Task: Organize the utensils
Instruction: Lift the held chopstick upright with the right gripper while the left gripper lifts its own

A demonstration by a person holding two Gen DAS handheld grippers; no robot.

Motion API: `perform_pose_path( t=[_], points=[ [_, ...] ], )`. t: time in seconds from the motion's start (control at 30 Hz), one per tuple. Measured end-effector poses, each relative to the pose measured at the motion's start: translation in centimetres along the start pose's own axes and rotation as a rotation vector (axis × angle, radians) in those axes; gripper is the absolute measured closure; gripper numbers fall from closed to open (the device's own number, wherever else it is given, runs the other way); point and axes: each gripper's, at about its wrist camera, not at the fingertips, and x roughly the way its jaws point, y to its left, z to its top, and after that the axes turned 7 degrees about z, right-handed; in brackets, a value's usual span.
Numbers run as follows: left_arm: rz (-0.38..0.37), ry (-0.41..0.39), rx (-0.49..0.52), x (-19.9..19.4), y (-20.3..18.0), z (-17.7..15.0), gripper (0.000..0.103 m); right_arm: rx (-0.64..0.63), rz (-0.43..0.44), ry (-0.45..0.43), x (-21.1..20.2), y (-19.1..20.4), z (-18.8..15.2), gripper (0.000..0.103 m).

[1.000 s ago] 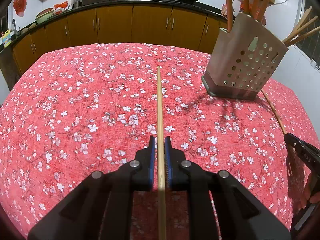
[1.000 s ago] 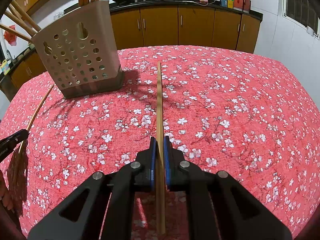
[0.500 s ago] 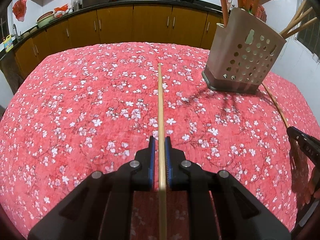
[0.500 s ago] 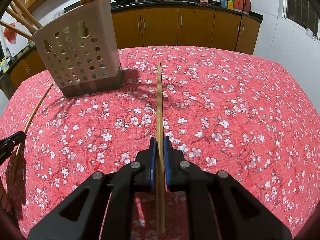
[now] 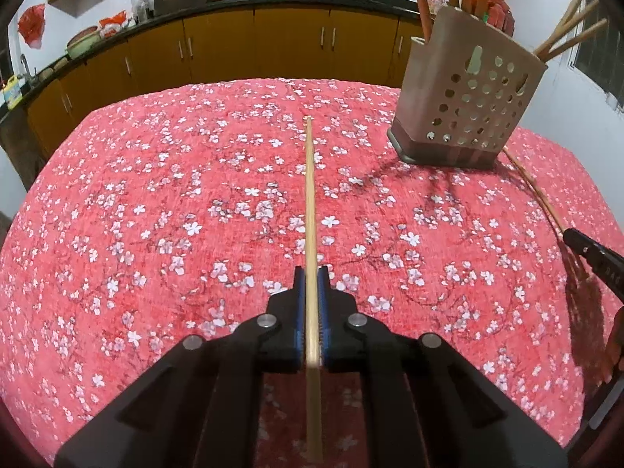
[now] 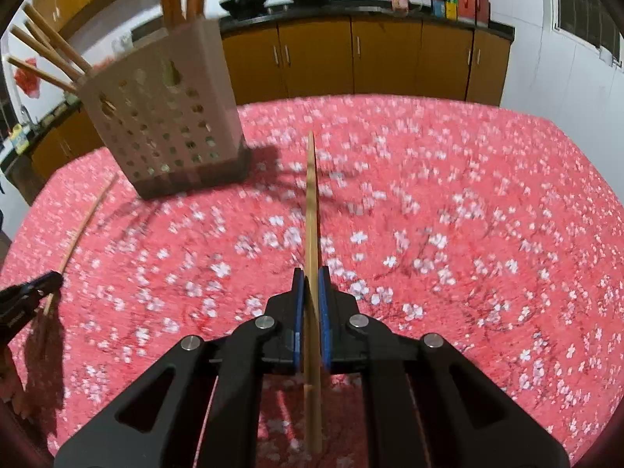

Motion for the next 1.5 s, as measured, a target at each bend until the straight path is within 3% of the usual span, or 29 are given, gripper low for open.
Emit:
perform_pose_path(
  t=[0.2, 0.6, 1.13, 1.5],
  points=[
    [-0.017, -0.070, -0.010, -3.0, 1.1, 1.5, 0.095, 0.004, 0.014, -0.104, -3.5, -0.2, 1.5, 0.095],
    [-0.047, -0.216, -0.044, -7.9, 2.2, 4.2, 0.095, 0.017, 0.023, -0.220, -6.1, -0.4, 3.3, 0.095],
    [-0.059, -0.241, -0.054, -8.4, 2.1, 4.9, 0.095, 0.010, 0.035, -0.259, -6.8, -0.3, 3.8, 0.095],
    [-0.094, -0.309, -0.061, -10.7, 2.6, 6.0, 0.095, 0.006, 0.064, -0.369, -9.7, 0.0, 6.3, 0.095]
  ],
)
